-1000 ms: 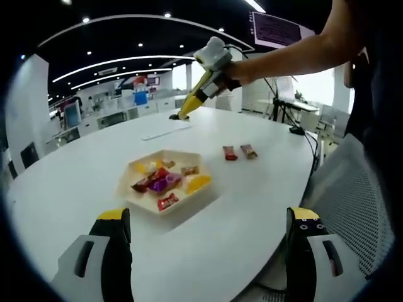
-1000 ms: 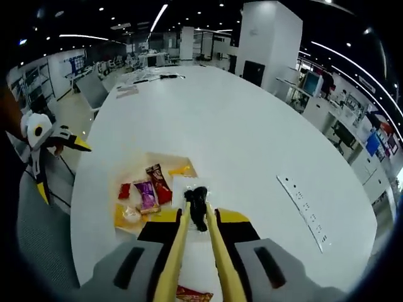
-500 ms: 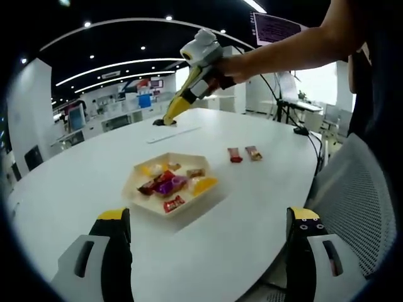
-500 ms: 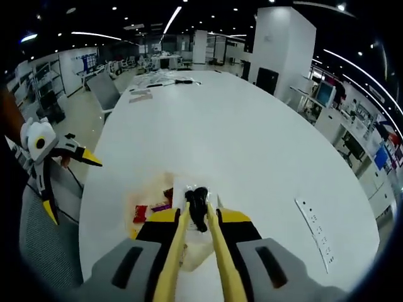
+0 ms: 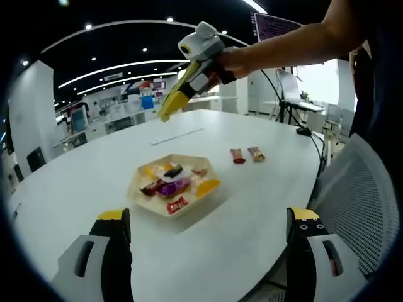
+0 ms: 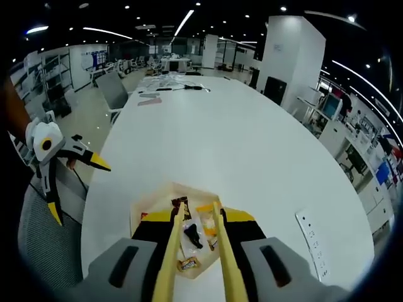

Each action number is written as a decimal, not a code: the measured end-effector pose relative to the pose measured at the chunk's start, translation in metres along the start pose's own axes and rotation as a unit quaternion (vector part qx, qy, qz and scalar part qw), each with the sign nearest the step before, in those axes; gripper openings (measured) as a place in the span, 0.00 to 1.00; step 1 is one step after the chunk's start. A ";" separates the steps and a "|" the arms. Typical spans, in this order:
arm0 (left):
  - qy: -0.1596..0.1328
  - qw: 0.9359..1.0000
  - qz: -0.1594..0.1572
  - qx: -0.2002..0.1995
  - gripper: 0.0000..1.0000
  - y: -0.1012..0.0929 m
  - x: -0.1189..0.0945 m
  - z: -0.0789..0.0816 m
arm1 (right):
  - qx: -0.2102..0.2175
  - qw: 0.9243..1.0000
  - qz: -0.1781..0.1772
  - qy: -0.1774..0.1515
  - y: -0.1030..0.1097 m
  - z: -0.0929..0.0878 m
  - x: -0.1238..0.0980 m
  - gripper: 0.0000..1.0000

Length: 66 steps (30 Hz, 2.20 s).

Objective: Place the target food into the container with the food tongs after gripping and lifting it, then release it inside without dropping or visibly crushing the food.

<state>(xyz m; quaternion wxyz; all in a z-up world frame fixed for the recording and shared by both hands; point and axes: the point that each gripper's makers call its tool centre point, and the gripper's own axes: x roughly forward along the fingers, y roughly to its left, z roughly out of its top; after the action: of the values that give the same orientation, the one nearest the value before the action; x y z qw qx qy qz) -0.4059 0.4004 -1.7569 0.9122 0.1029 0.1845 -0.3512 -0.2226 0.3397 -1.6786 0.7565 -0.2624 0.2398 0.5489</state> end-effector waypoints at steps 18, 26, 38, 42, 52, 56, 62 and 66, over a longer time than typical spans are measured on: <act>0.003 1.000 -0.008 0.005 1.00 -0.003 0.001 -0.001 | 0.015 0.999 -0.026 -0.015 -0.014 -0.011 -0.031 0.28; 0.004 1.000 -0.011 0.003 1.00 -0.004 0.001 -0.002 | 0.024 0.999 -0.044 -0.019 -0.021 -0.027 -0.052 0.28; 0.011 1.000 -0.018 0.009 1.00 -0.007 0.003 -0.005 | 0.055 0.996 -0.072 -0.014 -0.034 -0.077 -0.094 0.29; 0.013 1.000 -0.019 0.008 1.00 -0.008 0.003 -0.005 | 0.064 0.995 -0.082 -0.010 -0.035 -0.095 -0.110 0.29; 0.017 0.999 -0.027 0.008 1.00 -0.012 0.005 -0.008 | 0.069 0.993 -0.091 -0.012 -0.024 -0.123 -0.137 0.30; 0.021 0.999 -0.027 0.012 1.00 -0.012 0.005 -0.010 | 0.056 0.995 -0.079 -0.014 -0.018 -0.133 -0.144 0.29; 0.028 0.999 -0.026 0.024 1.00 -0.012 0.007 -0.013 | 0.040 0.997 -0.060 -0.010 -0.011 -0.145 -0.149 0.30; 0.039 0.999 -0.019 0.018 1.00 -0.009 0.007 -0.018 | 0.036 0.998 -0.046 -0.019 -0.014 -0.151 -0.151 0.30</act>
<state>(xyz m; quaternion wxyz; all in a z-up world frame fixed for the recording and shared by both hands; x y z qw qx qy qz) -0.4117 0.3955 -1.7767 0.8957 0.1290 0.2155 -0.3670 -0.2633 0.1303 -1.6915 0.7943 -0.2350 0.2327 0.5097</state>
